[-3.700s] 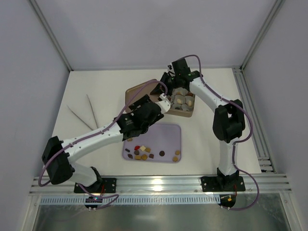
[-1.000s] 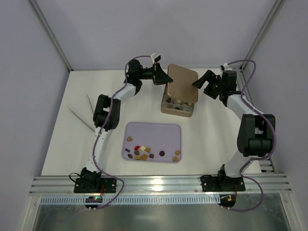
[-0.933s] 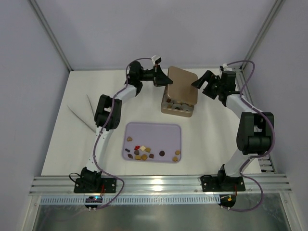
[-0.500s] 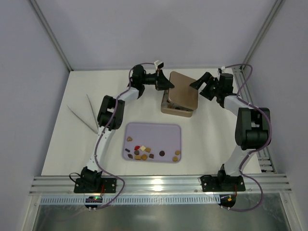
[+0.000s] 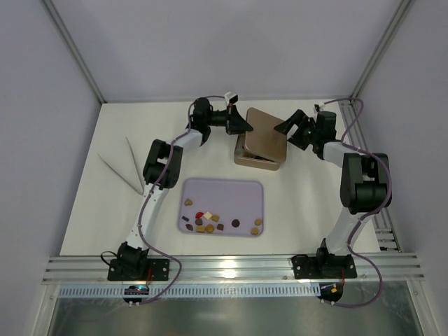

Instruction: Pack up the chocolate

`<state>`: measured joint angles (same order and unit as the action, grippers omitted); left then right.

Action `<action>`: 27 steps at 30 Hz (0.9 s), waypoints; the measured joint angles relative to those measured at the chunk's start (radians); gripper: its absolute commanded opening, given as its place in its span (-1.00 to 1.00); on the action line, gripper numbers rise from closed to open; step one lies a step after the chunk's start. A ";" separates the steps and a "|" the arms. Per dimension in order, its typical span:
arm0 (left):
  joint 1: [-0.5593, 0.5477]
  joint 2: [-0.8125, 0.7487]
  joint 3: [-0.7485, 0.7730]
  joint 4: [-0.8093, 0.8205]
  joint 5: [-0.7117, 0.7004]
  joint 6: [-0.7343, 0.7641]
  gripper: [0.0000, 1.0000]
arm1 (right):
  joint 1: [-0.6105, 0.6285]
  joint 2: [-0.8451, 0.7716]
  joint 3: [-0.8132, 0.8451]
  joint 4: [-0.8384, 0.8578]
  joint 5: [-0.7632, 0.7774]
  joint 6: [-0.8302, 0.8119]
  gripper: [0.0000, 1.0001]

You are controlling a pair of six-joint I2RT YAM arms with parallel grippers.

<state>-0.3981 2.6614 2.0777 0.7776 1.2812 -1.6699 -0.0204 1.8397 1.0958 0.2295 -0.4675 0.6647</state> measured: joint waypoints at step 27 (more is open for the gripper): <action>0.013 0.030 0.013 0.005 0.004 -0.006 -0.79 | 0.007 0.035 -0.082 0.130 -0.089 0.066 0.92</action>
<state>-0.3847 2.6911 2.0903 0.7822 1.2850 -1.6764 -0.0135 1.8748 1.0134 0.3599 -0.5568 0.7307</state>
